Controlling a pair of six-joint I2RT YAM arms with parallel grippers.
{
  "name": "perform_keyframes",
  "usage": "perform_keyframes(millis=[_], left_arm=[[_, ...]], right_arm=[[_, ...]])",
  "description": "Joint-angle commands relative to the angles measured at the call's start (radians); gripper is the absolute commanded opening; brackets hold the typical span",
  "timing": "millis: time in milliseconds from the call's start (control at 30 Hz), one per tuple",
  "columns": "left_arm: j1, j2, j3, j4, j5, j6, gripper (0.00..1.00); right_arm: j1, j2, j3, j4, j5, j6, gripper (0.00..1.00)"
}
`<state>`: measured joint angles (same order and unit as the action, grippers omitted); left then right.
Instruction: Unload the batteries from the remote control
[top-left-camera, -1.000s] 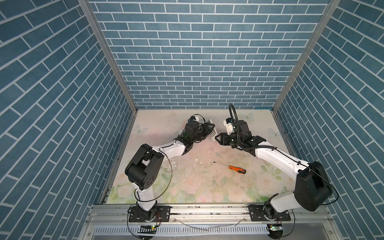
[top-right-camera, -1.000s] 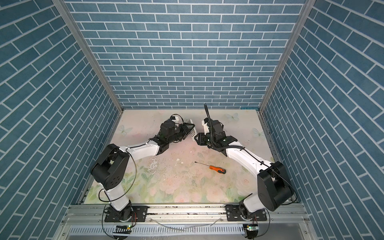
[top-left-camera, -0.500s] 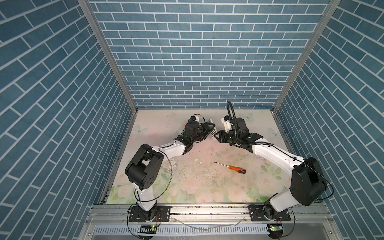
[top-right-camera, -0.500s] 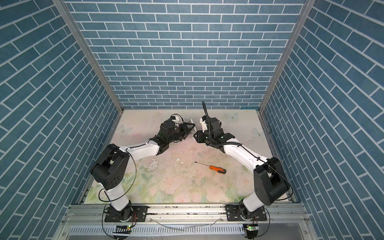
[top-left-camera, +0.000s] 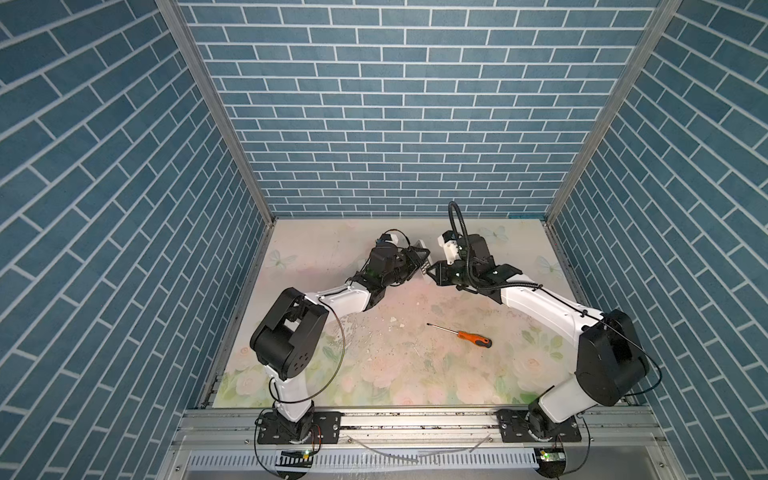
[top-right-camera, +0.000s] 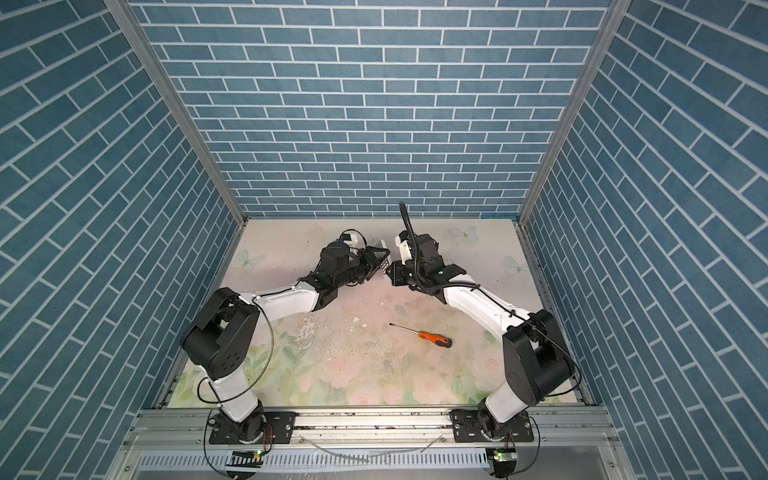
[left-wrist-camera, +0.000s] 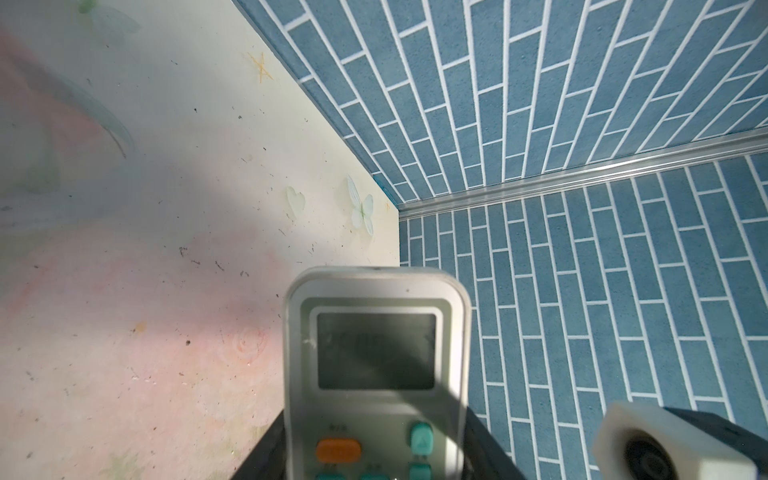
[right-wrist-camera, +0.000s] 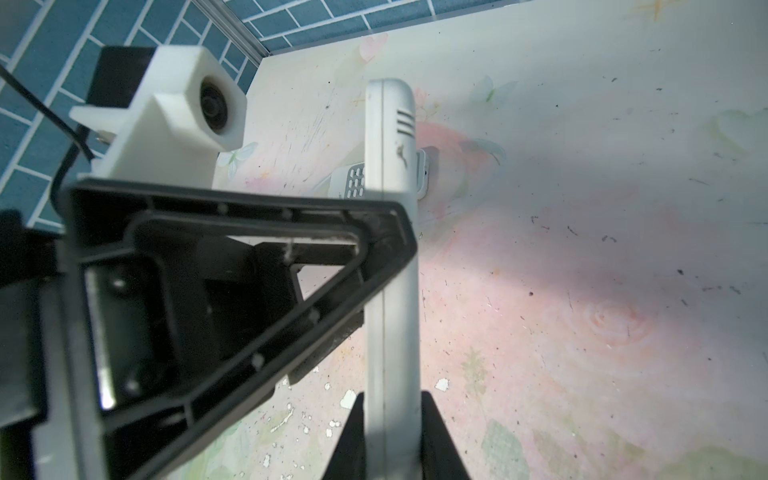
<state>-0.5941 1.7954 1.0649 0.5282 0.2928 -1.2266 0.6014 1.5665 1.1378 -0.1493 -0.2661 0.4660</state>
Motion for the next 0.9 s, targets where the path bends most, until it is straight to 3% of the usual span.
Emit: perform_keyframes(millis=[0, 333, 567, 700, 867], left_arm=[[0.001, -0.008, -0.005, 0.055, 0.013, -0.013, 0.41], [0.002, -0.013, -0.023, 0.09, 0.028, -0.037, 0.59], [0.005, -0.027, -0.026, 0.039, 0.028, -0.012, 0.78], [0.018, -0.06, -0.026, -0.039, 0.018, 0.023, 0.89], [0.091, -0.143, -0.028, -0.238, 0.041, 0.085, 0.91]], right_arm=[[0.001, 0.012, 0.051, -0.012, -0.007, 0.022, 0.15], [0.003, 0.019, 0.094, -0.079, -0.006, -0.024, 0.03], [0.003, 0.008, 0.101, -0.12, 0.006, -0.055, 0.0], [0.005, -0.011, 0.102, -0.153, 0.022, -0.077, 0.0], [0.005, -0.046, 0.119, -0.238, 0.054, -0.14, 0.0]])
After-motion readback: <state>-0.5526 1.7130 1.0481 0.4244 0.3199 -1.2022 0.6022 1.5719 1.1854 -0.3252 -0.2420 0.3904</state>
